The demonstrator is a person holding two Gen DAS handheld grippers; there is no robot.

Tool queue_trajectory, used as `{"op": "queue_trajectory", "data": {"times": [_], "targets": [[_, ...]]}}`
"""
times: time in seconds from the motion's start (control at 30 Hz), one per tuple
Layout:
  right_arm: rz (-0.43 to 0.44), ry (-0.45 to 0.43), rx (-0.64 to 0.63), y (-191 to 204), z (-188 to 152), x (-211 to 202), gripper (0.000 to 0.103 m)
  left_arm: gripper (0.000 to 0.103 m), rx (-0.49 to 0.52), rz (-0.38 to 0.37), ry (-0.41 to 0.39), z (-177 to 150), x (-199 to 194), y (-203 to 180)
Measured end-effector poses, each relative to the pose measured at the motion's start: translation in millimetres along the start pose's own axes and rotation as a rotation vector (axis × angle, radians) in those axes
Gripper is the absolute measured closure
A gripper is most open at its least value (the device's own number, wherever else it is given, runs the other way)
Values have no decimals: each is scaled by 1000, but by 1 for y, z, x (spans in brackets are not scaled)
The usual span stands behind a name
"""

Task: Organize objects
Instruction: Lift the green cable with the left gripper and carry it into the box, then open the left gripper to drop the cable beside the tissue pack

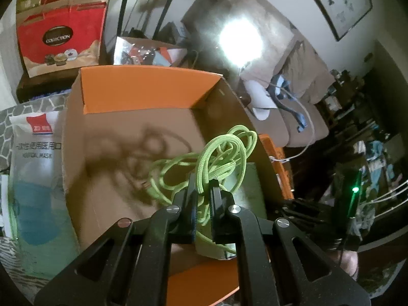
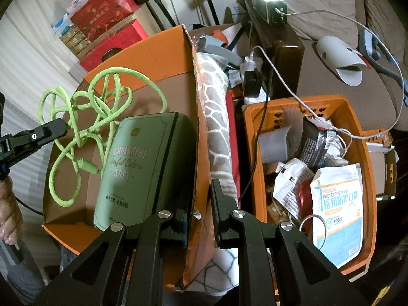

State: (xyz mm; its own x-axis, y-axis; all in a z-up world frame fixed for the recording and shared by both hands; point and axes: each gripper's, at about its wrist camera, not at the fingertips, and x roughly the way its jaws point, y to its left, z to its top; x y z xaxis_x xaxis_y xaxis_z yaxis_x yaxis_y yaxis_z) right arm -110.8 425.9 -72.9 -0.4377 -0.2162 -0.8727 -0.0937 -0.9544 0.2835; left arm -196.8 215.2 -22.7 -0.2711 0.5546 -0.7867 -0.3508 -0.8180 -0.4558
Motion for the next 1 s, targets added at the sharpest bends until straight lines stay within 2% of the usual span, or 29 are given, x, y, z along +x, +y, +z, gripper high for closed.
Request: {"op": "queue_trajectory", "data": {"times": [0.23, 0.4, 0.5, 0.57, 0.63, 0.7, 1.0], "targets": [[-2, 0, -2, 1, 0, 0, 90, 96, 0, 120, 2, -7, 4, 16], [-2, 1, -1, 0, 0, 0, 90, 95, 45, 209, 4, -12, 7, 17], [-1, 1, 0, 0, 0, 0, 90, 91, 69, 248, 15, -14, 12, 16], [-2, 1, -1, 0, 0, 0, 90, 81, 78, 259, 16, -16, 12, 15], [-2, 1, -1, 0, -1, -1, 90, 55, 85, 262, 5, -18, 8, 15], [-1, 0, -1, 0, -1, -1, 90, 43, 89, 265, -28, -20, -1, 14], [-5, 1, -1, 0, -2, -1, 89, 22, 112, 329, -156, -24, -37, 18]]}}
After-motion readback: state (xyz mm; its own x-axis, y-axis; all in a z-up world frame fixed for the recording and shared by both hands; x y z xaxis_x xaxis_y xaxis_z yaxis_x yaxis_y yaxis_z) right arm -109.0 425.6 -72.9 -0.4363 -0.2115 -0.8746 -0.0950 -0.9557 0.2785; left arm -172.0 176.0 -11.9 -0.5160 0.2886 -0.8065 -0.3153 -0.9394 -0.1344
